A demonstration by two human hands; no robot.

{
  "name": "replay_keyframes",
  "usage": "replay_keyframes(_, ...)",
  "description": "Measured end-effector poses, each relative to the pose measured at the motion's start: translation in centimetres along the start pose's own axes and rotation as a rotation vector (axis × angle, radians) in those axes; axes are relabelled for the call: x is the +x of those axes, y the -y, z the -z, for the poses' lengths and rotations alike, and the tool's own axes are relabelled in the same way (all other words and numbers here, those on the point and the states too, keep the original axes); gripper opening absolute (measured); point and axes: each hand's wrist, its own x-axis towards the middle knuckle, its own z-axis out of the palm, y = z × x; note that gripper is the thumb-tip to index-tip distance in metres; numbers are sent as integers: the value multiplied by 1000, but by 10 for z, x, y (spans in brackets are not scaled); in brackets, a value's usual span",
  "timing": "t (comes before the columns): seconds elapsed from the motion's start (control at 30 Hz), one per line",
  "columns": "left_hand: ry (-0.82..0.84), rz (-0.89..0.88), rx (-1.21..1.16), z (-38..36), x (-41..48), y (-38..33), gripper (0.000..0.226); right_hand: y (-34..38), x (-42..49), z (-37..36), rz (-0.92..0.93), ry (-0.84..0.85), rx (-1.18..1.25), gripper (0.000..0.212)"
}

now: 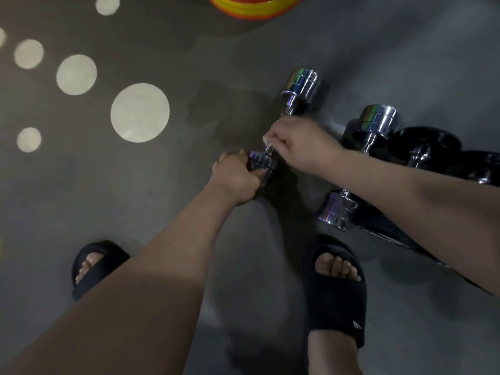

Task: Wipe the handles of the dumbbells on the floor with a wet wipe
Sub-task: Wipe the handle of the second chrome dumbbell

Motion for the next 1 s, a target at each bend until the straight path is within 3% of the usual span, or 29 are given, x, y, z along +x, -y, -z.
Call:
replay_keyframes(0.1, 19, -2, -23, 0, 0, 2, 31, 1, -3, -2, 96, 66, 10, 23)
replay_keyframes(0.2, 8, -12, -38, -2, 0, 3, 48, -14, 15, 11, -88, -97, 1, 22)
replay_keyframes(0.27, -1, -8, -39, -2, -1, 4, 40, -18, 15, 8, -146, -155, 4, 22)
replay_keyframes(0.4, -8, -13, -77, -1, 1, 8, 27, -3, -12, -7, 48, 51, 48, 18)
replay_keyframes(0.47, -32, -28, -68, -1, 4, 13, 23, -8, -17, -6, 52, 75, 22, 21)
replay_keyframes(0.7, -46, -79, -20, 6, 11, 22, 21, -26, 10, 2, -251, -236, -13, 18)
replay_keyframes(0.87, -44, -71, -60, 6, 11, 25, 18, -10, 16, -6, -386, -410, 223, 16)
replay_keyframes(0.93, -41, -69, -83, 7, 10, 25, 18, -4, 12, -13, -377, -404, 287, 20)
replay_keyframes(1.0, -32, -75, -92, 9, 10, 24, 20, 2, 1, -23, -257, -325, 290, 24)
